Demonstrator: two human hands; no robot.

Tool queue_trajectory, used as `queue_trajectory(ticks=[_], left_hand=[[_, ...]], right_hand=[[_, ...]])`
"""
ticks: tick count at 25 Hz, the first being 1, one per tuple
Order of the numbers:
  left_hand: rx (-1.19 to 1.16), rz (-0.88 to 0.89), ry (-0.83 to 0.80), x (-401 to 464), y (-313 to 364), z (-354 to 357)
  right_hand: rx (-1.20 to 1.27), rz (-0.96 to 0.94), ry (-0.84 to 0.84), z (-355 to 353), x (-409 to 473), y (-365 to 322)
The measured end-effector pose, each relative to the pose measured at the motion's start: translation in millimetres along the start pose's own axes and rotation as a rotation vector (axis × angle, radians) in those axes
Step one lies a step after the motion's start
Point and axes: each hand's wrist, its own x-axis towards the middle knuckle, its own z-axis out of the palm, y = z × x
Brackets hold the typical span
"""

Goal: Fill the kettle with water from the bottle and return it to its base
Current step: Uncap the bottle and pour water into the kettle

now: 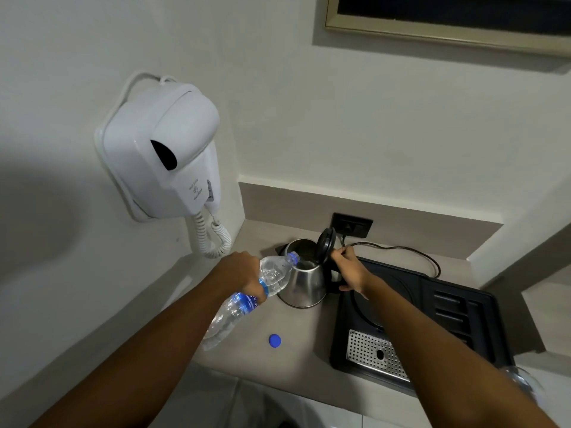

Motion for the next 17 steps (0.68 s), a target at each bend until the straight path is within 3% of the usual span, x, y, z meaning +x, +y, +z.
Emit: queue_trajectory(ticks=[17], left_hand=[[0.039, 0.021, -0.002, 6.2, 1.5, -3.2]], right_hand=[[0.004, 0.0, -0.005, -1.0, 4.4, 2.9]])
